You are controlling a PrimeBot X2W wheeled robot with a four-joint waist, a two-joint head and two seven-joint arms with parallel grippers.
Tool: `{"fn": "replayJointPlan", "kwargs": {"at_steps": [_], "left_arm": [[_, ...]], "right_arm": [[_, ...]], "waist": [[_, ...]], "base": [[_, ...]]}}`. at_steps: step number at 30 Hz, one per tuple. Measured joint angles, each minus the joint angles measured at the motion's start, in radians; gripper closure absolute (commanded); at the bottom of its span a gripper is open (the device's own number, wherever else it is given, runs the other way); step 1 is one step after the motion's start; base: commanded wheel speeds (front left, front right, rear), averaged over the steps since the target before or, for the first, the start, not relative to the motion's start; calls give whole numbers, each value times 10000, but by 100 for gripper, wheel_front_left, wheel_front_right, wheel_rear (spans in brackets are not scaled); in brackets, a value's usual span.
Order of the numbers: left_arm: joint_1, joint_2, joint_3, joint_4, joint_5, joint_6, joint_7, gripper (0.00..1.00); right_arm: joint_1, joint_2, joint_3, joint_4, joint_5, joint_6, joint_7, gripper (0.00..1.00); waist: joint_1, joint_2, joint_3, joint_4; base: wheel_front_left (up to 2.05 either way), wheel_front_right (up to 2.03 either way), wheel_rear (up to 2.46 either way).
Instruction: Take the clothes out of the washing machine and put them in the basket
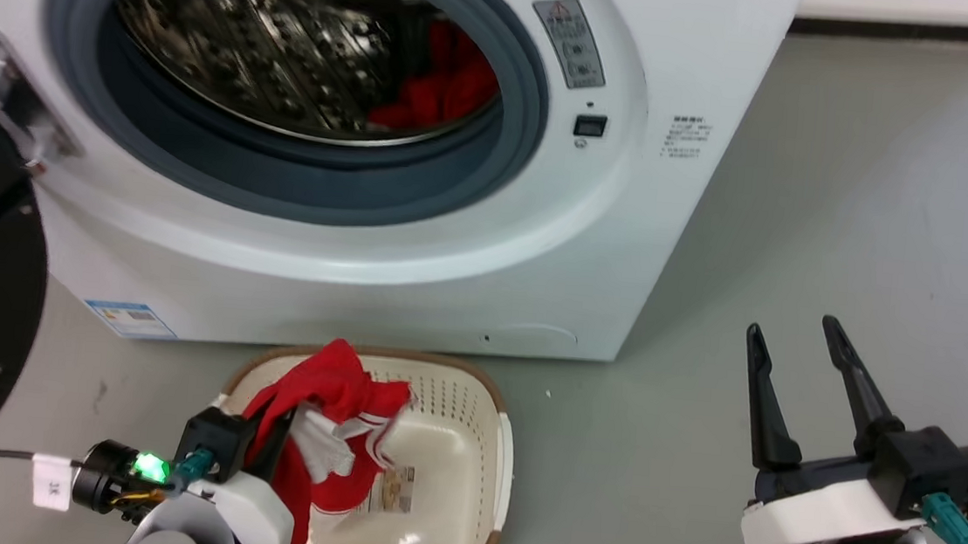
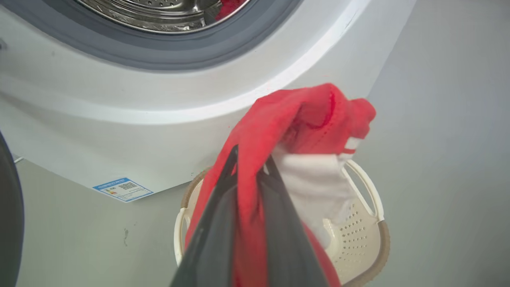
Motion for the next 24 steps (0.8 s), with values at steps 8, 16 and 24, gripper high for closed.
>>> {"fn": "replayJointPlan", "kwargs": {"at_steps": [8,16,24], "left_arm": [[-1576,-531,-123,2986,25,-579,-144,100],[-3006,-859,-138,5143,107,-941,-228,100],[-3989,-1037,-58,6755,2,-1097,-247,100]], "right_arm": [[-470,-2,75,-284,-113,0,0,0],[-884,-6,63,-573,-63,-2,0,0],[-1191,-4,42,-802,96,-2,2,0]], "waist": [[1,0,1311,-427],[1,0,2638,-833],[1,0,3893,-1144]], "base": [[0,0,0],[0,0,0],[0,0,0]]}}
